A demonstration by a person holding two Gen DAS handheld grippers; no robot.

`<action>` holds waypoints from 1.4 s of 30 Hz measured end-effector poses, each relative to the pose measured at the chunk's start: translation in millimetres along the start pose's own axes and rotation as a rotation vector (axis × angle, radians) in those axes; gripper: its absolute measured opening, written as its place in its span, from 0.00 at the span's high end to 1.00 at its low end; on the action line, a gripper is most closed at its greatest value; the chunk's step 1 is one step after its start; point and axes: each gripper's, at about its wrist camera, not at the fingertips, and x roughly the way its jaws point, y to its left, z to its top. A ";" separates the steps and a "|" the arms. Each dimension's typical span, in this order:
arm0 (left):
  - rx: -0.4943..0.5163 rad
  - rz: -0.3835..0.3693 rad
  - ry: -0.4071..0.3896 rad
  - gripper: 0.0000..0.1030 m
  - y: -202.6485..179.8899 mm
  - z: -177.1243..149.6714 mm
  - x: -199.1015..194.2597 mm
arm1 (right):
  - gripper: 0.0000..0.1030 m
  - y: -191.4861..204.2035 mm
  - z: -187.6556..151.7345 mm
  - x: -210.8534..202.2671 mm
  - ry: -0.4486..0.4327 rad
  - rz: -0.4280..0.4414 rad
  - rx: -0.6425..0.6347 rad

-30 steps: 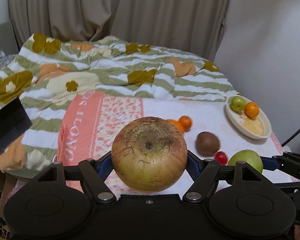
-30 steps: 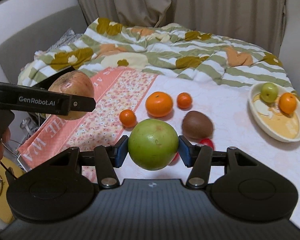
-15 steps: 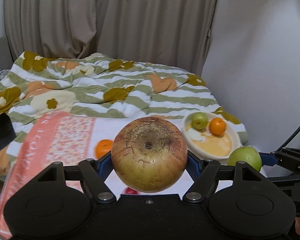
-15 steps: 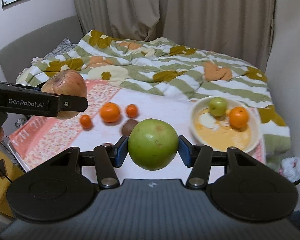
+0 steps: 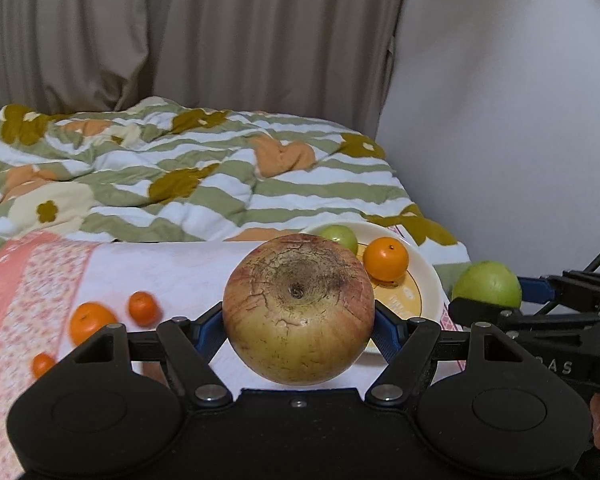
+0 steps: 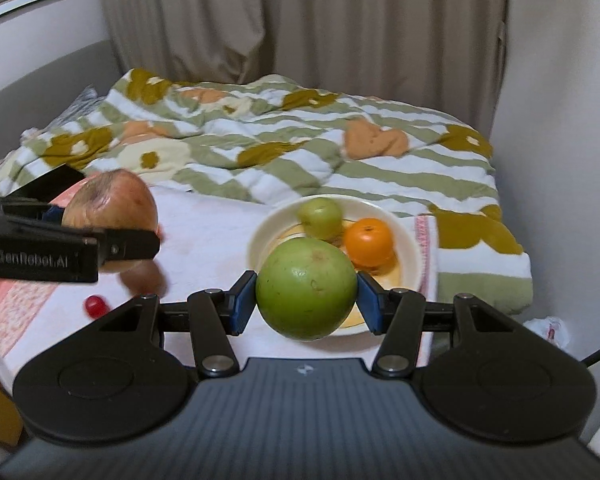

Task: Organize fruits
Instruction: 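Carry the apple and guava to the white bowl and release both, then lift both grippers away from the bowl back over the table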

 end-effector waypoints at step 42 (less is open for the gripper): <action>0.339 0.011 0.177 0.00 -43.1 8.9 119.7 | 0.33 -72.8 15.5 72.8 0.084 -0.115 0.187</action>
